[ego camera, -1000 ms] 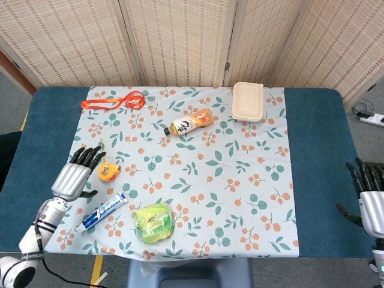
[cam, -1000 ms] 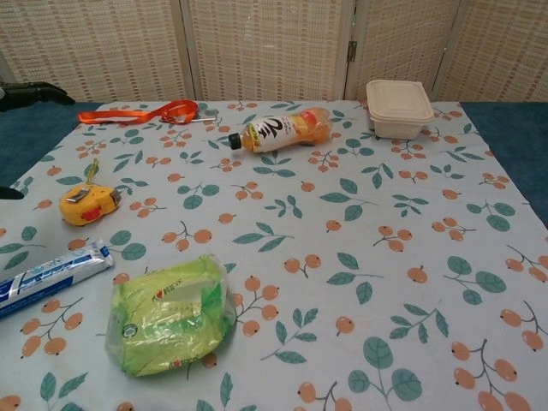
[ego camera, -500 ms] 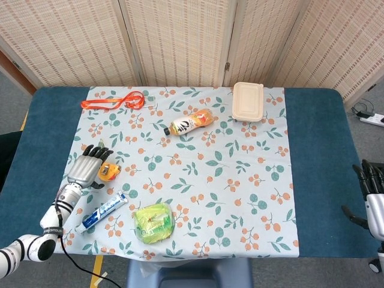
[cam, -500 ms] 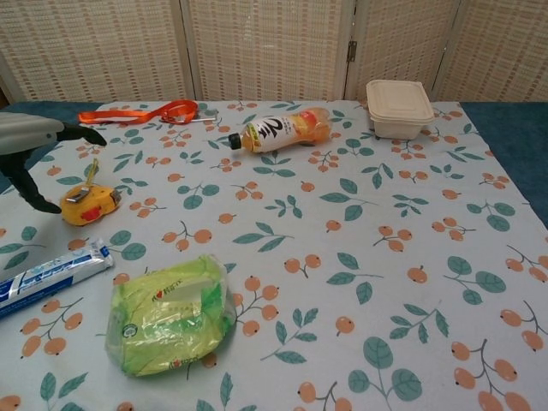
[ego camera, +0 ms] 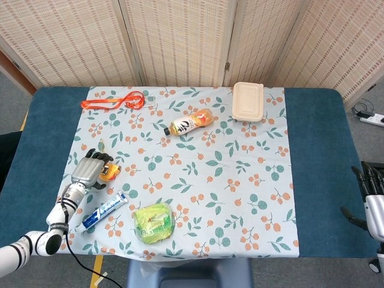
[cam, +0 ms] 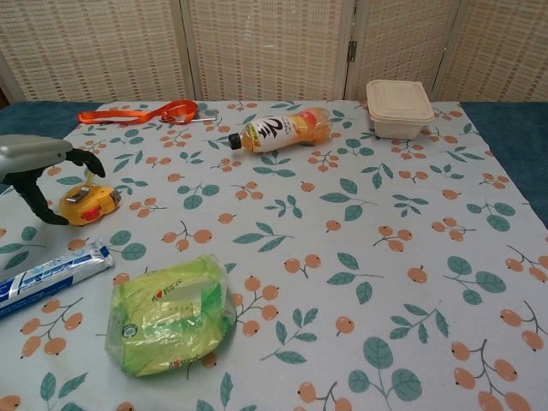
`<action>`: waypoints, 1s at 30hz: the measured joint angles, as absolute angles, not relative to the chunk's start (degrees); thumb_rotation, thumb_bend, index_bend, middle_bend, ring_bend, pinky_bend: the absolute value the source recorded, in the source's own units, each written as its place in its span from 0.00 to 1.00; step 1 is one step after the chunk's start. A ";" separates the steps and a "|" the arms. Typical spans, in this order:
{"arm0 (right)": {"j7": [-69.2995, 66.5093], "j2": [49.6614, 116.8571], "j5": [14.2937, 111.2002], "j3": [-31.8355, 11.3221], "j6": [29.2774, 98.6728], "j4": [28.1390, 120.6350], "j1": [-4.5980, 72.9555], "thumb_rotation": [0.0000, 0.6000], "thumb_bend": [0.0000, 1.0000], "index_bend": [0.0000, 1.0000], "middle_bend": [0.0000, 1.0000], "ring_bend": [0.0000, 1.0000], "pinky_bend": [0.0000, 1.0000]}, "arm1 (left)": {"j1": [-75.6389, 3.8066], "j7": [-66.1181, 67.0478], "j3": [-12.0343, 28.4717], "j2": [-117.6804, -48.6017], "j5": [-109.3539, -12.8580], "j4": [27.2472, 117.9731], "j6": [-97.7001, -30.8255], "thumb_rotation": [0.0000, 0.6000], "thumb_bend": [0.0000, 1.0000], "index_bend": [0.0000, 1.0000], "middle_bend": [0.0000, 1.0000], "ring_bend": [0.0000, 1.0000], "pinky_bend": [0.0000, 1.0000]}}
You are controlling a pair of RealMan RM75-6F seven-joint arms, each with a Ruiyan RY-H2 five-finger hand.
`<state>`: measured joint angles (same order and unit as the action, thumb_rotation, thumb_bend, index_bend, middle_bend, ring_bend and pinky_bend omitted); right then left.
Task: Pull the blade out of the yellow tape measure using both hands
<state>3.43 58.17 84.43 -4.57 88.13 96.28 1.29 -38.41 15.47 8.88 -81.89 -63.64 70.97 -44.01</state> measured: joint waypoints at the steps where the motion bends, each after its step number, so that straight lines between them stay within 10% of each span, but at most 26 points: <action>1: 3.43 58.19 84.38 -4.54 88.12 96.25 1.25 1.00 0.25 0.00 0.01 0.05 0.00 | -38.66 15.29 8.81 -82.32 -63.50 70.35 -43.74 1.00 0.24 0.26 0.22 0.17 0.00; 18: 3.81 58.40 83.64 -4.62 87.27 96.19 1.35 1.00 0.25 0.00 0.01 0.05 0.00 | -40.25 14.97 7.40 -84.26 -60.66 66.60 -41.46 1.00 0.34 0.28 0.24 0.19 0.00; 30: 4.65 58.36 83.52 -4.60 86.97 96.91 1.46 1.00 0.25 0.00 0.02 0.05 0.00 | -39.67 11.02 7.47 -86.71 -62.36 63.41 -43.47 1.00 0.34 0.45 0.44 0.36 0.03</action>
<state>4.65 58.36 83.52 -4.60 86.97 96.91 1.46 -39.67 11.02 7.47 -86.71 -62.36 63.41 -43.47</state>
